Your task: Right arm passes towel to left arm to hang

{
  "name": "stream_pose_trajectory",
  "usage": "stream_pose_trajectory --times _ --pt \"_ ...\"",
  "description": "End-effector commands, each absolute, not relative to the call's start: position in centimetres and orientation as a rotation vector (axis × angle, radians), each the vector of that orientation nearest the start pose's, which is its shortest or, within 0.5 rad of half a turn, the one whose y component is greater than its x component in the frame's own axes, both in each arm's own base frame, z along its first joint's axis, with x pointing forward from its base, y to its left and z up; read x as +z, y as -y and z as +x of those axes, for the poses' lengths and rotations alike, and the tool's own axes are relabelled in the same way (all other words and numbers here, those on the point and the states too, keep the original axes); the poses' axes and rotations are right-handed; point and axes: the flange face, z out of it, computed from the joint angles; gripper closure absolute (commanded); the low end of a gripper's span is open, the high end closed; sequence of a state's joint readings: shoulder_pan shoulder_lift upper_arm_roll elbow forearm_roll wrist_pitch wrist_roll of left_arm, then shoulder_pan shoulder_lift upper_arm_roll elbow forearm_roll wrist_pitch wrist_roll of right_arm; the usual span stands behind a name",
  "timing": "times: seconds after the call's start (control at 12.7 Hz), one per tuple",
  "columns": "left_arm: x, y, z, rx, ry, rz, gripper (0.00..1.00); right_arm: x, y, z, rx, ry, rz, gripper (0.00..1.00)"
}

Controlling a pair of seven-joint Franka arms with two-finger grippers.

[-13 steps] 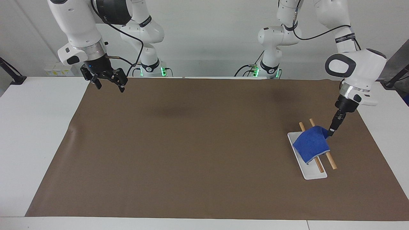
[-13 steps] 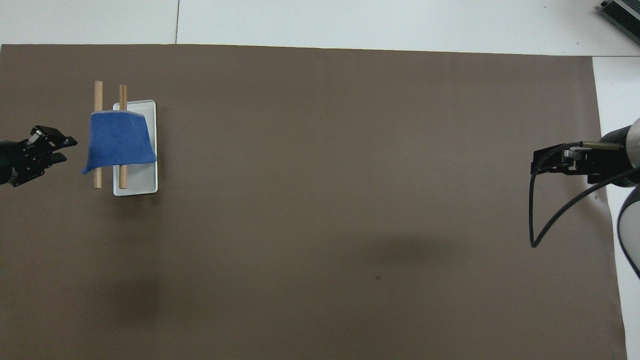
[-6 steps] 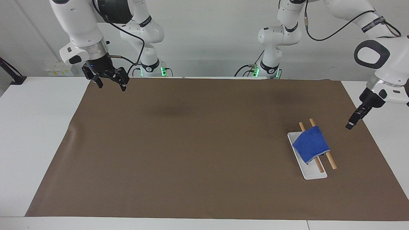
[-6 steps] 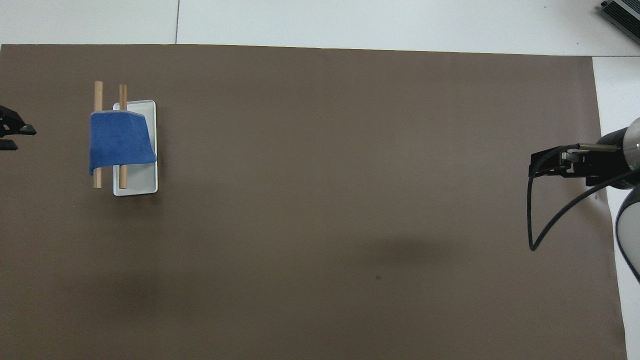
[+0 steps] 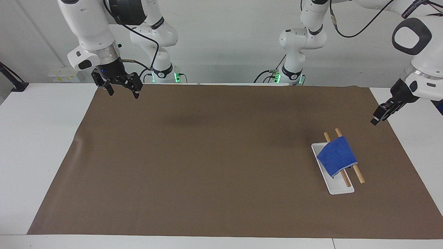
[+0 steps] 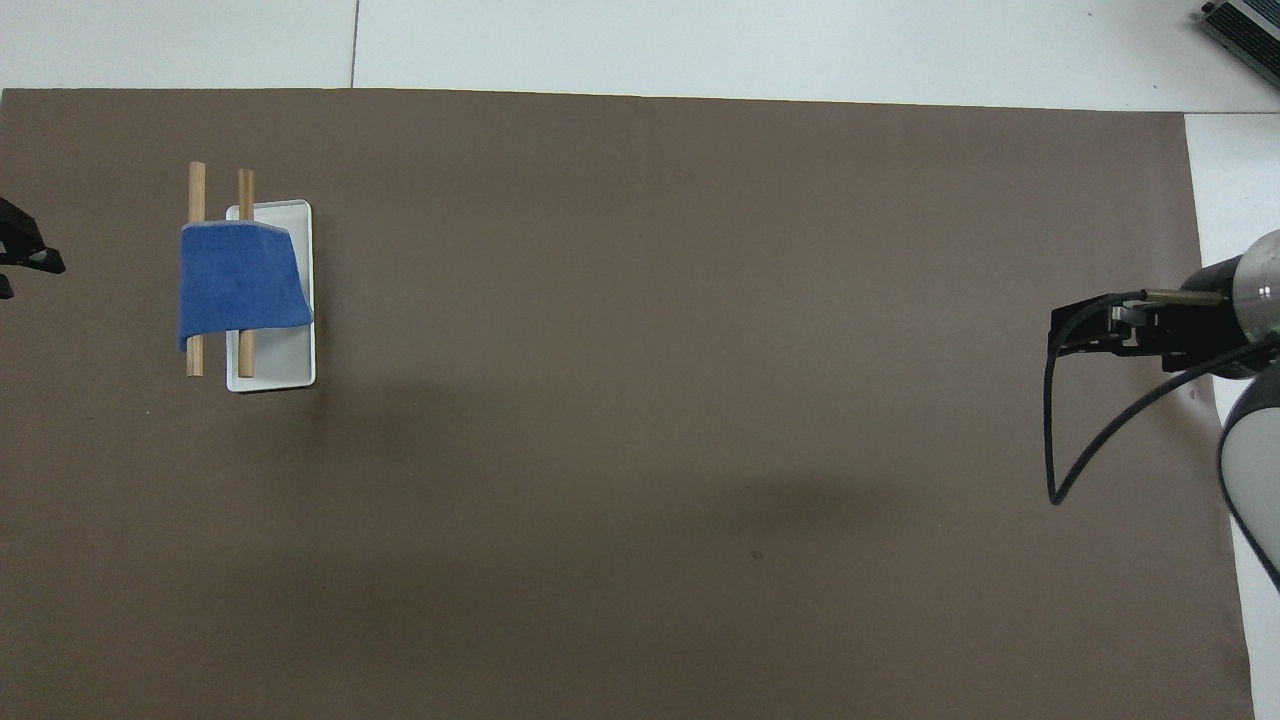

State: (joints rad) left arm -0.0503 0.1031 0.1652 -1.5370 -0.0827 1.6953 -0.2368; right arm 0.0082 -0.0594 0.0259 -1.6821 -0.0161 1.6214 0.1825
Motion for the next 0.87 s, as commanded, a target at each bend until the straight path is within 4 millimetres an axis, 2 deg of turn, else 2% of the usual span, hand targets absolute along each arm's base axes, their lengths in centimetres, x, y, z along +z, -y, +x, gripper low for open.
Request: stream_pose_trajectory --times 0.0,0.16,0.31,0.55,0.71,0.79 --pt "61.5 -2.4 59.3 -0.016 0.405 -3.115 0.52 61.1 -1.7 53.7 0.007 -0.202 -3.156 0.00" --pt "62.7 -0.6 58.9 0.006 0.242 -3.102 0.55 61.0 -1.7 53.7 0.009 -0.202 -3.156 0.00" --pt "63.0 -0.5 58.7 0.024 0.100 -3.097 0.58 61.0 -1.7 53.7 0.009 -0.207 -3.156 0.00" --pt "63.4 -0.5 58.4 0.022 -0.035 -3.059 0.56 61.0 -1.7 53.7 0.009 -0.202 -3.156 0.00" --pt "64.0 0.1 58.5 -0.027 -0.060 -3.060 0.41 61.0 -1.7 53.7 0.009 -0.205 -3.156 0.00" --pt "64.3 0.1 58.6 -0.079 -0.058 -3.065 0.26 60.9 -1.7 53.7 0.011 -0.202 -3.156 0.00"
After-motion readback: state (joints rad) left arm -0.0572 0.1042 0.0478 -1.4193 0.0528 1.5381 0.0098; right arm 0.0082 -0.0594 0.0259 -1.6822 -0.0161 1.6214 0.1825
